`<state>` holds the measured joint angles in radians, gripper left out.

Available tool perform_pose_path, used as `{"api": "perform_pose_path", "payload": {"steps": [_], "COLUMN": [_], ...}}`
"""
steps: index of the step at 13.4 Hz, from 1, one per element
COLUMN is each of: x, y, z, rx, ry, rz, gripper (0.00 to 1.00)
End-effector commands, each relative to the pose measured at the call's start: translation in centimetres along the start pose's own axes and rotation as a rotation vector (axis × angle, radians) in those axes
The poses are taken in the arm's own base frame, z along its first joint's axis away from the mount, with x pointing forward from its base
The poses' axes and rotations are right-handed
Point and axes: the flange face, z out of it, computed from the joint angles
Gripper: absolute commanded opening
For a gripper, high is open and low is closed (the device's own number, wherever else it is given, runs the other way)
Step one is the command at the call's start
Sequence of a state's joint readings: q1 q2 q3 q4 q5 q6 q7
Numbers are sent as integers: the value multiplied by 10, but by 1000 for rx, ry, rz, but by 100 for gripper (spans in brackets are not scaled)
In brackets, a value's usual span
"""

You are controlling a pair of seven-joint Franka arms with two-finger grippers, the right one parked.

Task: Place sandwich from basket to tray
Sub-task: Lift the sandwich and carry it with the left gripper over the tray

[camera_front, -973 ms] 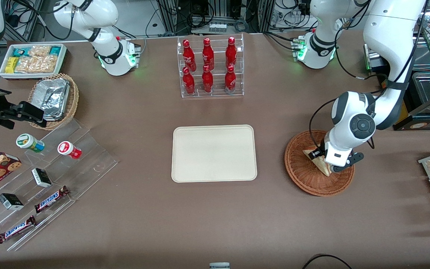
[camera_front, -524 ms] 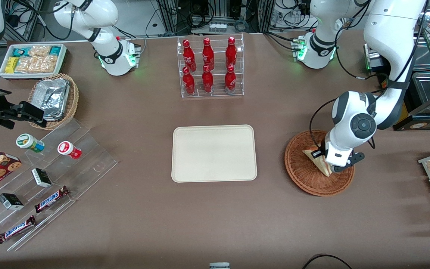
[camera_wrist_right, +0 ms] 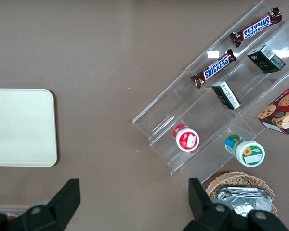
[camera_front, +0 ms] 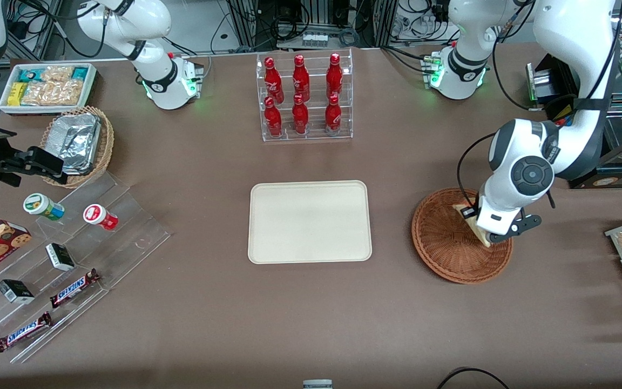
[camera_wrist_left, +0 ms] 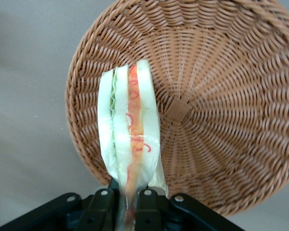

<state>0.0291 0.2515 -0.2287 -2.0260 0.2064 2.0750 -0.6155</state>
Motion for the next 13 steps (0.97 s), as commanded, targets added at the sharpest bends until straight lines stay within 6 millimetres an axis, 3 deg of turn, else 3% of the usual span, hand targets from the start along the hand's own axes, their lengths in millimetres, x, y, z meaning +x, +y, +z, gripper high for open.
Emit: {"api": "perform_pose_path", "payload": {"steps": [1,4,7,13], "x": [-12,-29,-44,-86], "y": [9,44,68,136], "z": [-25,-45,-52,-77], "rx": [30,3,-47,-150], "ry": [7,25,12,-18], "rz": [120,221,380,466], "gripper": [0,0,0,0]}}
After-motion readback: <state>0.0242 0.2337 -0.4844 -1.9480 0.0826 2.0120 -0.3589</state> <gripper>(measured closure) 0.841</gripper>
